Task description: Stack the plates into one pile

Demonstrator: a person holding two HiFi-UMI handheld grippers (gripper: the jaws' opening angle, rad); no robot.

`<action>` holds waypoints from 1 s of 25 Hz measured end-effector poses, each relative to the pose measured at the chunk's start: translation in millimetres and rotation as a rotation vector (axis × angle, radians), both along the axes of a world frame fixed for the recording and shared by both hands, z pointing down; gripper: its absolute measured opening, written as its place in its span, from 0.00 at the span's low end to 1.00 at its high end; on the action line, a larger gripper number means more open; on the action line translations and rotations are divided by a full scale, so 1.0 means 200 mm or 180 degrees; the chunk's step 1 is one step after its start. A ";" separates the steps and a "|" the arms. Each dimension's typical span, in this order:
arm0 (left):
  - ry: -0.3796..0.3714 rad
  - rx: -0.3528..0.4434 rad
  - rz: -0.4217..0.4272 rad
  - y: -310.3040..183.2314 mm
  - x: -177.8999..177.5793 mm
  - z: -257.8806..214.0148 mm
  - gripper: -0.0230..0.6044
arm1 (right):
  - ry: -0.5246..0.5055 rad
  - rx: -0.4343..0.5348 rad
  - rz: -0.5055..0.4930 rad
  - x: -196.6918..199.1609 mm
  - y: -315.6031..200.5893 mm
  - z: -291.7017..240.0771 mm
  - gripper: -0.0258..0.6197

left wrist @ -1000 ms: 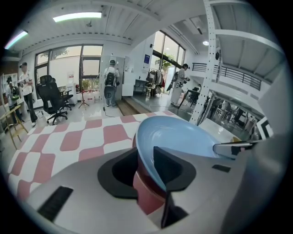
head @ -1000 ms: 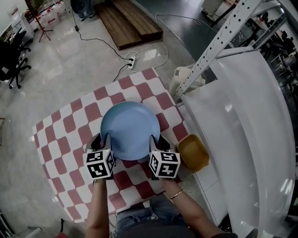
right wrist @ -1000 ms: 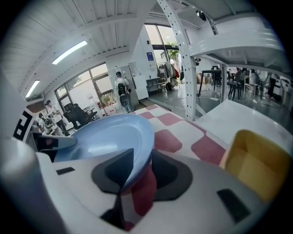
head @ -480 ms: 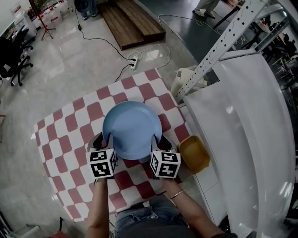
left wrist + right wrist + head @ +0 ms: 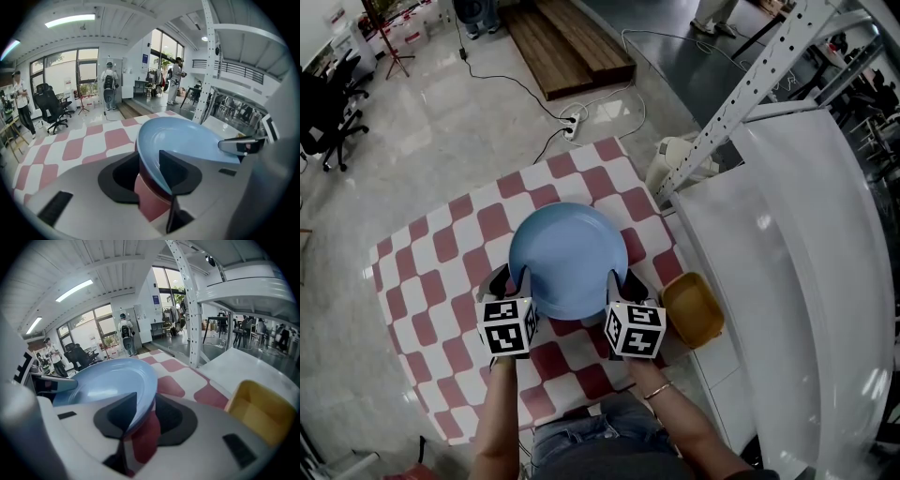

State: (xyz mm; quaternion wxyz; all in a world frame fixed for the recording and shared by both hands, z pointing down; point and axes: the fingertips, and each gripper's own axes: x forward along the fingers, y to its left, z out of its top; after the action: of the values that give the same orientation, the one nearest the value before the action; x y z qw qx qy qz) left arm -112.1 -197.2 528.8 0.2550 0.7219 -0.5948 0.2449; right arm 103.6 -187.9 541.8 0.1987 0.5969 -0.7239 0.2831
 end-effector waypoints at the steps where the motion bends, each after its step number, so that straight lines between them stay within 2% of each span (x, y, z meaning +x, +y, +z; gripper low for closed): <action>1: 0.0000 -0.0002 -0.0001 0.00 0.00 0.00 0.27 | 0.0011 0.0006 0.0002 0.00 0.00 0.00 0.23; 7: -0.0033 -0.0046 -0.0029 0.00 -0.03 0.01 0.29 | 0.0045 0.0027 -0.0003 0.03 0.00 -0.01 0.23; 18: 0.0133 0.0041 -0.0121 0.05 -0.03 -0.04 0.29 | 0.0033 0.0131 -0.0070 0.01 0.02 -0.08 0.23; 25: 0.0220 0.0119 -0.0142 0.13 0.00 -0.09 0.24 | -0.0014 0.0232 -0.0201 -0.03 0.06 -0.16 0.22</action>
State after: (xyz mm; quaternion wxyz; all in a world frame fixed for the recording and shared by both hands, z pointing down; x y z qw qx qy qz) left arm -112.4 -171.5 510.0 0.2672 0.7212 -0.6061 0.2029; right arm 97.8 -176.8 510.7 0.1841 0.5800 -0.7526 0.2515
